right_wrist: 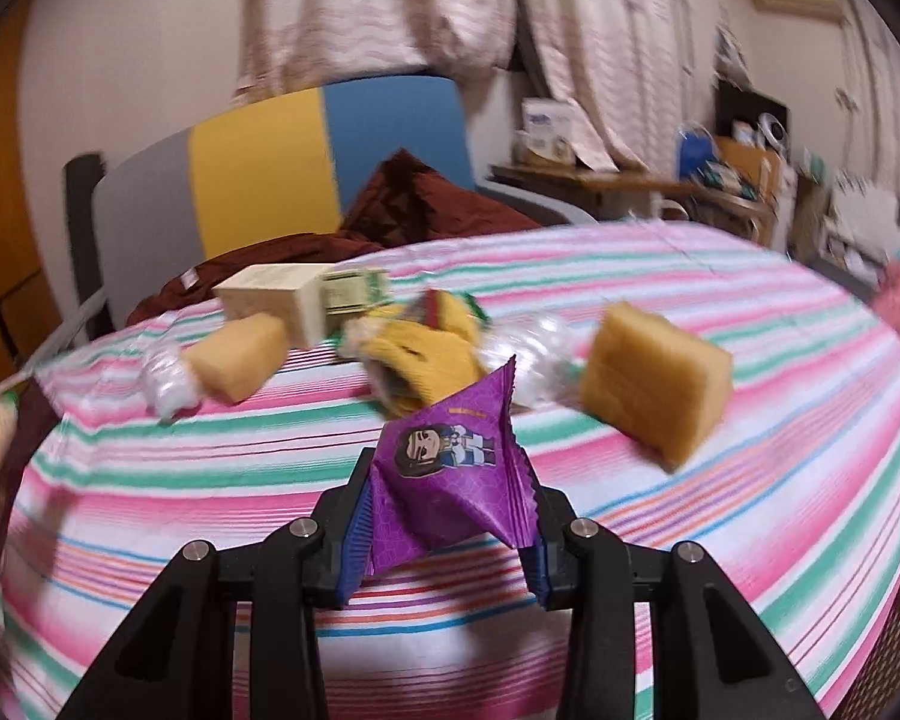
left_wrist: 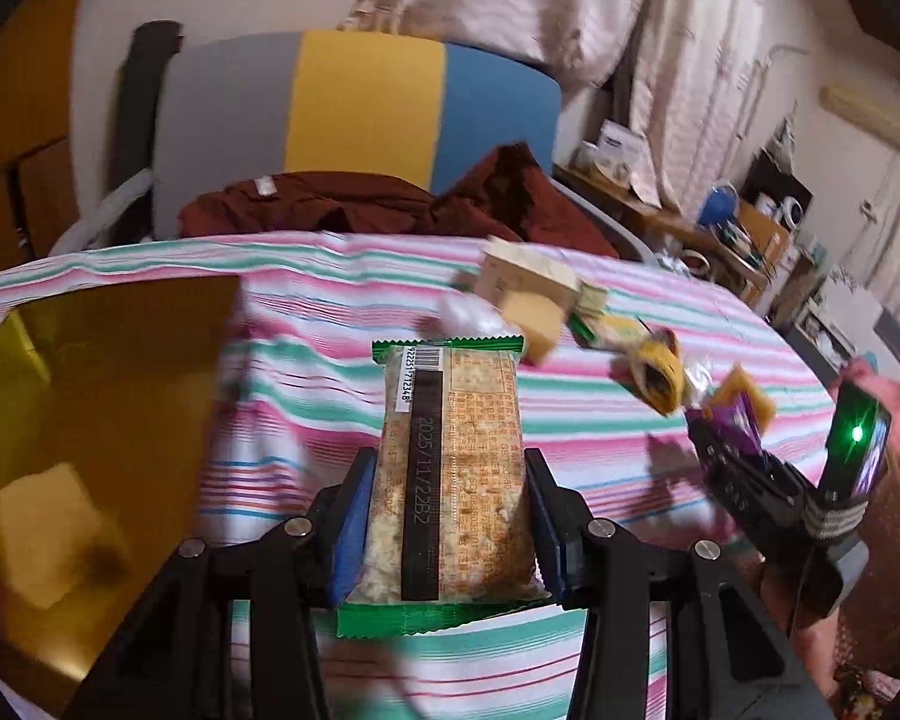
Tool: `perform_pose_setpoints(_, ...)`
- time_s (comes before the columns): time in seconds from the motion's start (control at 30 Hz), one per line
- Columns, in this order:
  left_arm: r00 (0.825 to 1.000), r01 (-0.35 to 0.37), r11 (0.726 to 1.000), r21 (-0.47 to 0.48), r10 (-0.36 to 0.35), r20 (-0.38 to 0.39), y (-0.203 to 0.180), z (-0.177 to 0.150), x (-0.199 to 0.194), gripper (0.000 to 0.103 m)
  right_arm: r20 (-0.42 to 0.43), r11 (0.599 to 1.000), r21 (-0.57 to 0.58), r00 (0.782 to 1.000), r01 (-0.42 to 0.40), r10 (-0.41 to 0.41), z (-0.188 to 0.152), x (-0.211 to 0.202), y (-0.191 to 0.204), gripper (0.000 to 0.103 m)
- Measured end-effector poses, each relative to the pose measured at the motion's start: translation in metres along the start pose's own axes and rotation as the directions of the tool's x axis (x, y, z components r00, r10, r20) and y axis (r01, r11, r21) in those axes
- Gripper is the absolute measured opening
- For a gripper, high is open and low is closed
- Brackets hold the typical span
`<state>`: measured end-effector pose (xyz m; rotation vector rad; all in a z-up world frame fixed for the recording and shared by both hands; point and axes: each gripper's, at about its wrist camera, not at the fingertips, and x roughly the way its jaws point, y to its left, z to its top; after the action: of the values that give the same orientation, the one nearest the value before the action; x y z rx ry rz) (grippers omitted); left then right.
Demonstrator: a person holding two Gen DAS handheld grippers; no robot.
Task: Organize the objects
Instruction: 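Carry the cracker pack into the gold tray and release it while the right tool carries the purple packet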
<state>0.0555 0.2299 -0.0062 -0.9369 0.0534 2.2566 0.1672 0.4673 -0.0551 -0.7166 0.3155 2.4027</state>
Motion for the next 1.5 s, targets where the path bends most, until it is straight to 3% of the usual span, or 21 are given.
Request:
perform_pose_setpoints(0.37,0.989,-0.145,0.979,-0.145,0.15,0.022,0.102,0.011,-0.035,0.047,-0.011,0.998,-0.056,1.0,-0.004,0.004,-0.001,0.0,0.012,0.041)
perform_pose_setpoints(0.6,0.959,-0.279,0.931,-0.234,0.284,-0.012,0.182,0.016,-0.049,0.047,-0.016,0.991,-0.131,1.0,-0.009,0.007,-0.001,-0.008,0.033,0.041)
perform_pose_setpoints(0.73,0.94,-0.339,0.901,-0.27,0.337,-0.055,0.224,0.015,-0.049,0.047,-0.026,0.993,-0.102,0.998,-0.064,0.062,0.001,-0.016,0.043,0.041)
perform_pose_setpoints(0.9,0.927,-0.375,0.876,-0.303,0.352,-0.128,0.257,0.005,-0.041,0.047,-0.046,0.986,-0.083,0.989,-0.147,0.144,0.005,-0.025,0.068,0.041)
perform_pose_setpoints(1.13,0.913,-0.407,0.855,-0.32,0.371,-0.17,0.273,-0.004,-0.036,0.049,-0.044,0.949,-0.119,0.956,-0.292,0.289,0.011,-0.05,0.113,0.041)
perform_pose_setpoints(1.3,0.917,-0.397,0.85,-0.347,0.381,-0.118,0.269,-0.007,-0.051,0.082,-0.072,0.906,-0.144,0.917,-0.398,0.392,0.01,-0.066,0.147,0.041)
perform_pose_setpoints(1.37,0.92,-0.384,0.846,-0.37,0.387,-0.07,0.265,-0.009,-0.063,0.086,-0.088,0.884,-0.158,0.898,-0.441,0.432,0.01,-0.072,0.161,0.041)
perform_pose_setpoints(1.47,0.909,-0.387,0.826,-0.41,0.416,-0.019,0.261,-0.015,-0.079,0.102,-0.122,0.847,-0.175,0.865,-0.502,0.487,0.007,-0.078,0.182,0.041)
perform_pose_setpoints(1.5,0.904,-0.389,0.818,-0.424,0.428,-0.004,0.26,-0.017,-0.083,0.103,-0.135,0.833,-0.184,0.853,-0.521,0.504,0.006,-0.08,0.19,0.041)
